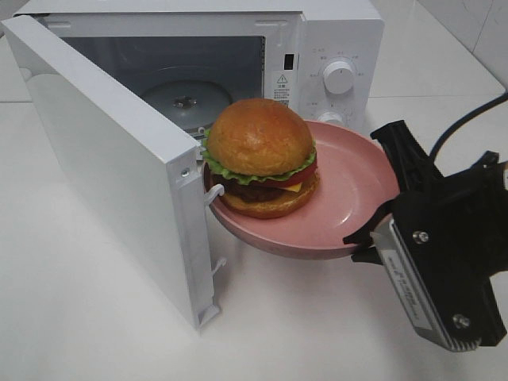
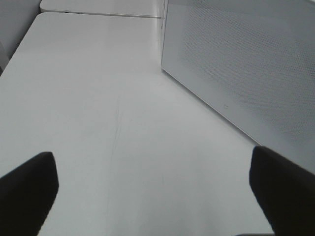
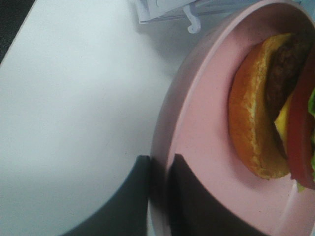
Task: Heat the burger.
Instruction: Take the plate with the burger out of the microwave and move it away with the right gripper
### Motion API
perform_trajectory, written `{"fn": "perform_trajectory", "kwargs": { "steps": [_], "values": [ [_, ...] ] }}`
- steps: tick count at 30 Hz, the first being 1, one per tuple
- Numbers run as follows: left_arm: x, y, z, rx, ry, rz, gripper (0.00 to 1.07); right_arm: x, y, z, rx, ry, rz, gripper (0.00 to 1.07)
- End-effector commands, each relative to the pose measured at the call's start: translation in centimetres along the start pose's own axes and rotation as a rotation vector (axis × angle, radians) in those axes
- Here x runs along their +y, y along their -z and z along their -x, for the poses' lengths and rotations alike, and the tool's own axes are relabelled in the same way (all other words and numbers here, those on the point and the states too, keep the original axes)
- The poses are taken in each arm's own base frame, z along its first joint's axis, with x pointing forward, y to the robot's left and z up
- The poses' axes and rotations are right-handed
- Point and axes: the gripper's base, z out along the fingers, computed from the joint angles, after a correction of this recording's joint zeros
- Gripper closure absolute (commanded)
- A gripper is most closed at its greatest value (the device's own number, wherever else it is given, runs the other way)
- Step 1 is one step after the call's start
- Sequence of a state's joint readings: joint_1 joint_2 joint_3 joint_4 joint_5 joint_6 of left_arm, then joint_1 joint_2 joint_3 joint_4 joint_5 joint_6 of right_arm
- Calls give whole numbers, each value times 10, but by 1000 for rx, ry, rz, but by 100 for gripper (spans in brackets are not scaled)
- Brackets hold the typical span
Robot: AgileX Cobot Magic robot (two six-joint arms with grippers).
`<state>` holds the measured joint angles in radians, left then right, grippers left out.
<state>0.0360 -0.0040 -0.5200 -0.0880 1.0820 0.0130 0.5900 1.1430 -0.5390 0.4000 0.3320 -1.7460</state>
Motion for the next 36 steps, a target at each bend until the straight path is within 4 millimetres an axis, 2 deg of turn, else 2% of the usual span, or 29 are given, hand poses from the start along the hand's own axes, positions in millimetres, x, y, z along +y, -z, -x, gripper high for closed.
{"fn": "perform_trajectory", "kwargs": {
  "steps": [1,3,13,15,21,25,31,33,36],
  "values": [
    [0,0,0,-10,3,-4,9,-2,13,0,-4,-39,-112,107],
    [0,0,0,-10,3,-4,9,10,22,-2,3,-55,-135,107],
    [0,0,0,-10,3,-4,9,30,39,-7,36,-93,-187,107],
    [0,0,0,-10,3,-4,9,35,48,-10,70,-127,-206,107],
    [0,0,0,-10,3,-4,9,38,54,-15,122,-158,-213,107],
    [0,0,0,-10,3,-4,9,39,55,-21,177,-264,-220,107],
    [0,0,0,-10,3,-4,9,38,57,-27,237,-317,-253,107],
    [0,0,0,-10,3,-4,9,40,58,-32,286,-410,-259,107],
    [0,0,0,-10,3,-4,9,41,59,-36,333,-461,-270,107]
  ]
}}
